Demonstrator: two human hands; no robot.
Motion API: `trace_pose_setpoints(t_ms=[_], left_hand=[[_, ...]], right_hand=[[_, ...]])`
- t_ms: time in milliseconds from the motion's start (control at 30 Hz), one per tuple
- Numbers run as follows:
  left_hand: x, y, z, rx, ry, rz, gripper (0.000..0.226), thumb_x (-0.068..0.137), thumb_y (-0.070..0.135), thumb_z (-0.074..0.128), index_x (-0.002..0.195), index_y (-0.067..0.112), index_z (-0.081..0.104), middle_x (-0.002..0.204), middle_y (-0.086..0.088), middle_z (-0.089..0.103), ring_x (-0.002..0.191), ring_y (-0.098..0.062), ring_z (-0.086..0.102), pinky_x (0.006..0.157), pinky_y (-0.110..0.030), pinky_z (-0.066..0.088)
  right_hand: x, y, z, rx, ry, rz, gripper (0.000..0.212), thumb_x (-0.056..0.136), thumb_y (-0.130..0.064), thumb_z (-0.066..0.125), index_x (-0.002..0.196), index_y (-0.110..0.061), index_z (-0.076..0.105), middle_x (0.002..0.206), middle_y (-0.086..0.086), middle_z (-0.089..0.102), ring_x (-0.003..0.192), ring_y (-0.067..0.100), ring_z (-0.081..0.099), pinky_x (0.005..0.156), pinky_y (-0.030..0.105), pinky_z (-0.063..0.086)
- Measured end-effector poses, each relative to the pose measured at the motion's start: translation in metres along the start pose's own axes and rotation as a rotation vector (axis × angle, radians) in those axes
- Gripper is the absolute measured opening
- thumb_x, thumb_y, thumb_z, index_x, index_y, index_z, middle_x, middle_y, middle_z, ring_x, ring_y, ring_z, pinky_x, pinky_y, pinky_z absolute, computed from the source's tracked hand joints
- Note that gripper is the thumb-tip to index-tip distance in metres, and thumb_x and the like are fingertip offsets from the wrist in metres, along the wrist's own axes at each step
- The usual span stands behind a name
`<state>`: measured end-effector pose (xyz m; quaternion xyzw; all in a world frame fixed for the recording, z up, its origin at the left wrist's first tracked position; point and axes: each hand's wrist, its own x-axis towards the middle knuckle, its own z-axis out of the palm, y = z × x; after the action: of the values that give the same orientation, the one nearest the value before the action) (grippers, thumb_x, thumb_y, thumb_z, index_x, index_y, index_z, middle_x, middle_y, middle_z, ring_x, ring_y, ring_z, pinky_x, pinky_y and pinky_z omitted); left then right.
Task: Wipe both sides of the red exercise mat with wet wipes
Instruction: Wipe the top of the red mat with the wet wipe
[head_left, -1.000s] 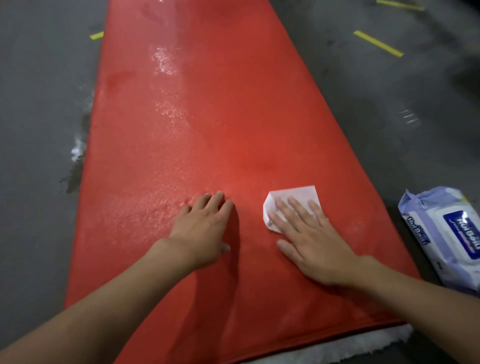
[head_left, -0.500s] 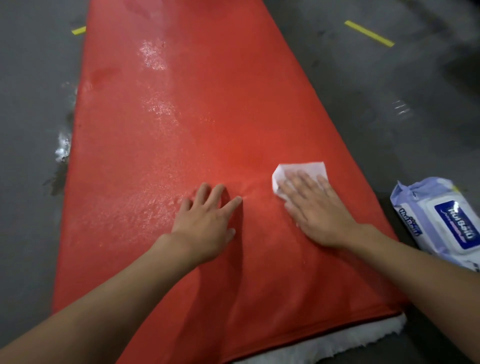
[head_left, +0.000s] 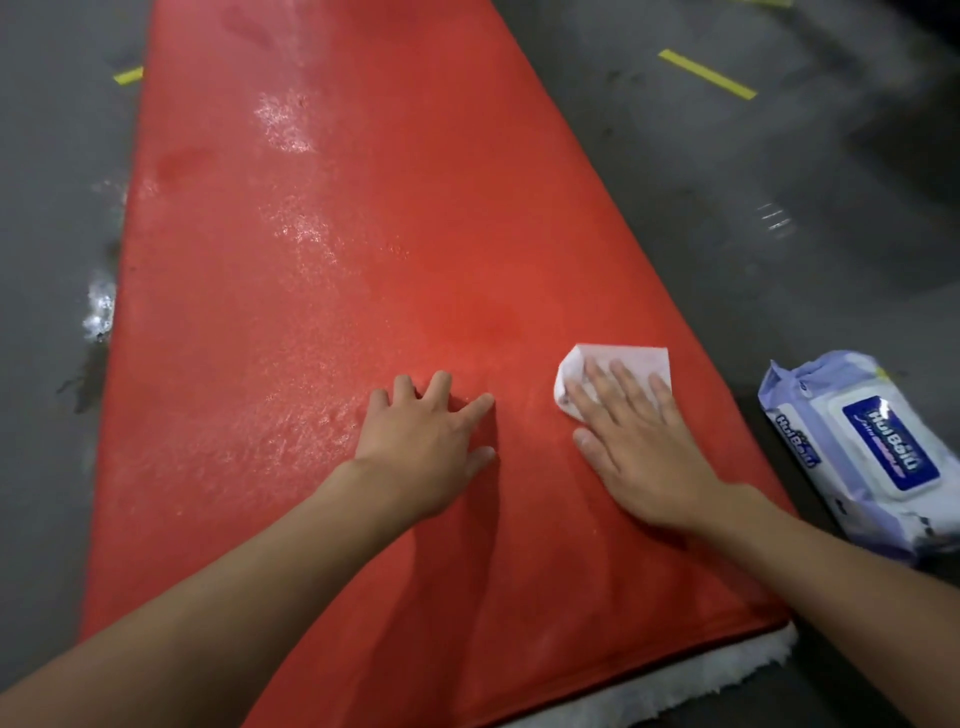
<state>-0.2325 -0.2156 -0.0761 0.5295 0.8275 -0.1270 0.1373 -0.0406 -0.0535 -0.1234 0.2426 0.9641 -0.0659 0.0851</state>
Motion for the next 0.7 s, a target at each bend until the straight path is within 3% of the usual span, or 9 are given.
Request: trace_pose_setpoints(t_ms=[100,167,200,267,367,433,533,600,700], left_hand=[[0.002,0.002,0.002,-0.036,0.041,0.015,0.055,0.097,0.059,0.028,0.149,0.041,0.019,0.145,-0.007,0.027,0.127,-0.036,0.033,0.102,-0.048,0.033],[0.001,0.004,0.007,-0.101,0.05,0.062,0.058,0.099,0.053,0.031,0.152,0.032,0.021,0.158,-0.006,0.011,0.146,-0.031,0.013,0.114,-0.048,0.022],[0.002,0.005,0.009,-0.137,0.047,0.087,0.06,0.1,0.051,0.032,0.153,0.027,0.021,0.162,-0.003,0.005,0.15,-0.026,0.005,0.118,-0.045,0.017],[0.005,0.006,0.009,-0.175,0.046,0.118,0.061,0.099,0.052,0.033,0.152,0.023,0.025,0.163,0.0,0.008,0.15,-0.021,0.008,0.119,-0.043,0.019],[0.011,0.005,0.004,-0.15,0.093,0.126,0.055,0.095,0.058,0.038,0.137,0.023,0.042,0.15,0.003,0.031,0.136,-0.024,0.031,0.106,-0.045,0.033],[0.014,0.006,-0.001,-0.137,0.094,0.13,0.052,0.093,0.061,0.041,0.127,0.023,0.045,0.139,0.004,0.038,0.124,-0.024,0.038,0.098,-0.043,0.037],[0.02,0.003,-0.003,-0.13,0.072,0.145,0.054,0.09,0.064,0.044,0.128,0.025,0.042,0.138,0.005,0.037,0.123,-0.023,0.038,0.095,-0.041,0.04],[0.022,0.0,-0.004,-0.143,0.064,0.151,0.055,0.09,0.064,0.045,0.13,0.027,0.041,0.141,0.006,0.035,0.125,-0.023,0.037,0.097,-0.041,0.041],[0.022,-0.001,-0.005,-0.139,0.072,0.161,0.052,0.091,0.061,0.046,0.13,0.027,0.039,0.142,0.007,0.033,0.125,-0.023,0.035,0.098,-0.041,0.041]], right_hand=[[-0.008,0.022,-0.001,-0.087,-0.054,-0.104,0.057,0.103,-0.044,0.022,0.158,-0.031,0.012,0.166,-0.002,0.006,0.153,0.023,0.001,0.121,0.049,0.002],[0.017,0.038,-0.008,-0.097,-0.069,0.025,0.068,0.1,-0.034,0.037,0.158,-0.032,0.002,0.166,-0.002,-0.007,0.152,0.025,-0.009,0.12,0.05,-0.002],[0.027,0.042,-0.011,-0.073,-0.058,0.139,0.066,0.101,-0.036,0.033,0.157,-0.035,-0.004,0.166,-0.004,-0.012,0.152,0.022,-0.013,0.12,0.049,-0.004],[0.029,0.037,-0.009,0.021,-0.002,0.229,0.057,0.101,-0.047,0.01,0.154,-0.039,-0.01,0.165,-0.007,-0.015,0.151,0.017,-0.015,0.12,0.046,-0.008],[-0.006,0.026,0.005,0.019,0.008,0.089,0.058,0.096,-0.056,-0.013,0.152,-0.042,-0.01,0.165,-0.008,-0.01,0.152,0.016,-0.011,0.119,0.043,-0.01],[-0.002,0.044,0.003,-0.008,-0.028,0.067,0.06,0.097,-0.055,-0.011,0.155,-0.042,-0.004,0.166,-0.008,-0.007,0.152,0.015,-0.011,0.119,0.041,-0.01],[0.036,0.058,-0.009,0.041,0.003,0.292,0.058,0.1,-0.044,0.015,0.156,-0.041,-0.002,0.166,-0.005,-0.01,0.152,0.017,-0.013,0.122,0.047,-0.004],[0.048,0.047,-0.009,0.089,0.061,0.378,0.057,0.102,-0.044,0.016,0.157,-0.038,0.002,0.166,-0.004,-0.01,0.152,0.018,-0.011,0.121,0.049,-0.003],[0.032,0.036,-0.002,0.038,0.035,0.253,0.059,0.1,-0.048,0.01,0.157,-0.038,-0.001,0.165,-0.006,-0.014,0.151,0.018,-0.016,0.12,0.047,-0.009]])
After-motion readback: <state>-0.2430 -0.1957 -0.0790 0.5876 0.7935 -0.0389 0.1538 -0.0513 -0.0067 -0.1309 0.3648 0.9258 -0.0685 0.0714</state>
